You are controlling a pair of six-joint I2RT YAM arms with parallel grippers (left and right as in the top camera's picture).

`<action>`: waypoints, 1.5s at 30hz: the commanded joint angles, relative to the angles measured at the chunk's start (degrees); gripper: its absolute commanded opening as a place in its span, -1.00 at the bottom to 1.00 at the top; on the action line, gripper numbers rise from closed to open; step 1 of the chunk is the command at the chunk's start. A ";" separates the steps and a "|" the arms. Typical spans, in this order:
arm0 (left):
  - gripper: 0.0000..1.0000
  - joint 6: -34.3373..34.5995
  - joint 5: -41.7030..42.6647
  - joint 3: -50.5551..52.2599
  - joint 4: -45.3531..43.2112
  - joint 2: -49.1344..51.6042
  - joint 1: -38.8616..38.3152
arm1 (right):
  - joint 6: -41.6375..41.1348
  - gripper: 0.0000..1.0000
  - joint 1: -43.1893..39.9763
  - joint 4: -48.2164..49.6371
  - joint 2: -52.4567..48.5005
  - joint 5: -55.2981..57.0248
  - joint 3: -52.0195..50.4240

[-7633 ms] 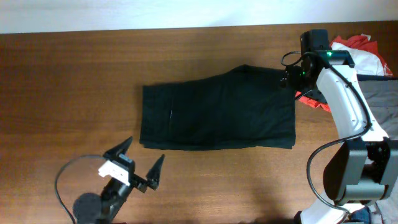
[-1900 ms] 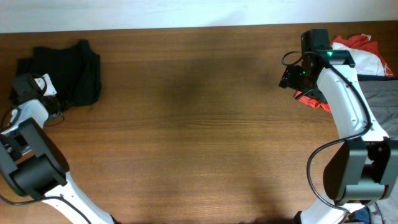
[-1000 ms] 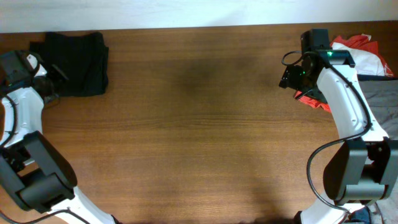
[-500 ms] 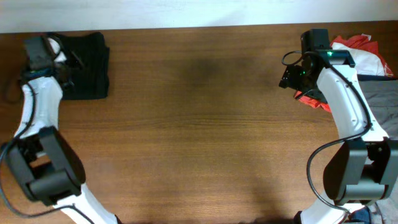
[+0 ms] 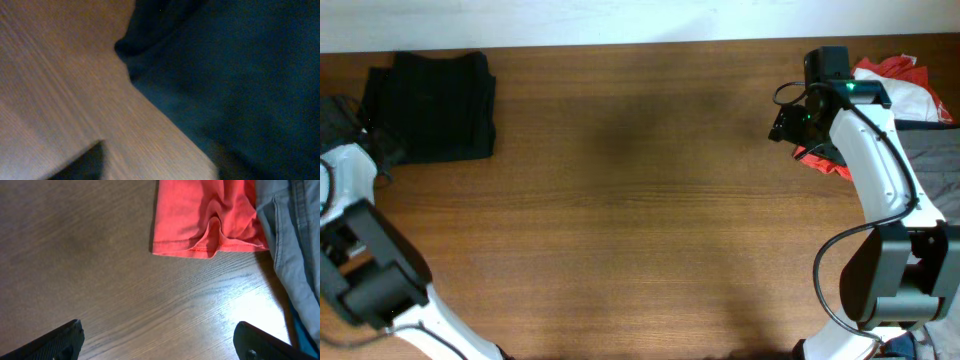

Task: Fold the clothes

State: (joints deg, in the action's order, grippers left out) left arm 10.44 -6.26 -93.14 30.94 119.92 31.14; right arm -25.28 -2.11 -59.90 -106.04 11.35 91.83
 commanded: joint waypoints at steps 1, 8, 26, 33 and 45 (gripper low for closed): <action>0.98 -0.20 19.10 -0.83 6.43 -15.32 -0.39 | -0.48 0.97 -0.22 -0.11 0.55 0.94 0.70; 0.98 -4.96 33.00 0.35 35.87 -31.82 -7.74 | -0.48 0.97 -0.22 -0.11 0.55 0.94 0.70; 0.98 -7.52 28.00 32.09 36.06 -72.63 -24.61 | -0.48 0.97 -0.22 -0.11 0.55 0.94 0.70; 0.98 -7.30 15.74 78.49 -18.05 -107.10 -28.44 | -0.48 0.97 -0.22 -0.11 0.55 0.94 0.70; 0.98 -7.30 7.93 92.63 -26.34 -119.58 -28.37 | -0.48 0.97 -0.22 -0.11 0.55 0.94 0.70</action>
State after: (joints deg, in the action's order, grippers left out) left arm 3.84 2.50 -0.99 4.60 0.69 2.94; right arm -25.34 -2.11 -59.99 -106.04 11.53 91.92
